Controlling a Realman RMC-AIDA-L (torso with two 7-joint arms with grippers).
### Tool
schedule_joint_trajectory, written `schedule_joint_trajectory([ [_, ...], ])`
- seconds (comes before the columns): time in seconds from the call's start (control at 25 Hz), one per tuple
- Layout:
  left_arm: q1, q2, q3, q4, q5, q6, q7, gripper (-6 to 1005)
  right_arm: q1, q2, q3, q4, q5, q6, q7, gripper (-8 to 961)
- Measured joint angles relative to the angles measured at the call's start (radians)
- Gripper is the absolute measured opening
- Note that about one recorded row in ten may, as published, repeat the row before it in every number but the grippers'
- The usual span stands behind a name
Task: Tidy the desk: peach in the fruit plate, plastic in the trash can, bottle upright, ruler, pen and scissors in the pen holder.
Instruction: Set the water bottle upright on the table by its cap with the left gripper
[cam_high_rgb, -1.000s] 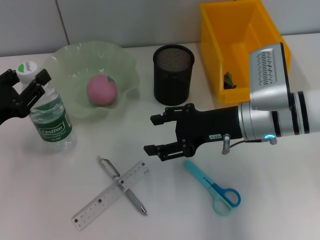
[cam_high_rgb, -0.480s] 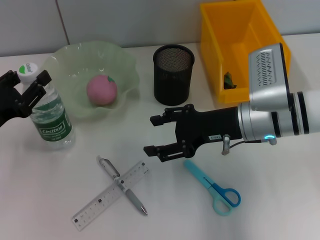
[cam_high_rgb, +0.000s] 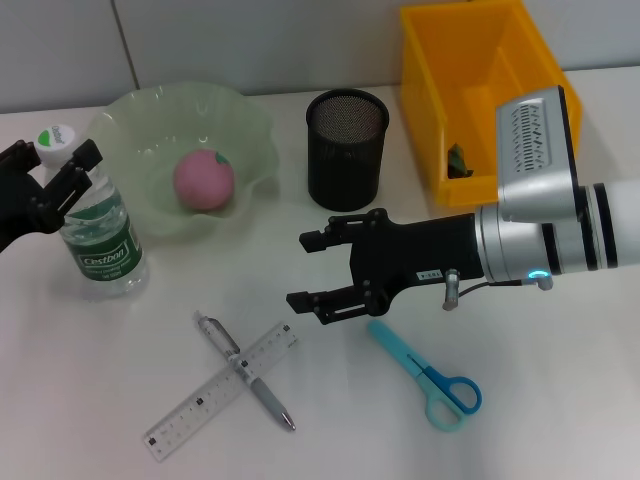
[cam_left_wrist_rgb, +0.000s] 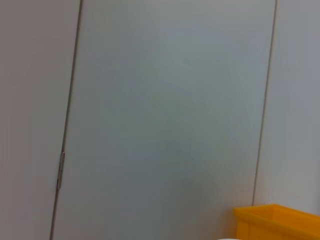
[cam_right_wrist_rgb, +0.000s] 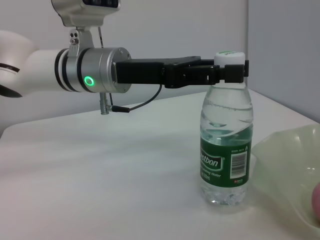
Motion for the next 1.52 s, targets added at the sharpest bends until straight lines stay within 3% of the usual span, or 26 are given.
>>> schedule_joint_trajectory([
  [1.52,-0.001,0.0,0.002,-0.014,0.001,-0.007,0.011,457,-0.001,0.001,-0.002,0.002,-0.001,0.0,0.023,768],
])
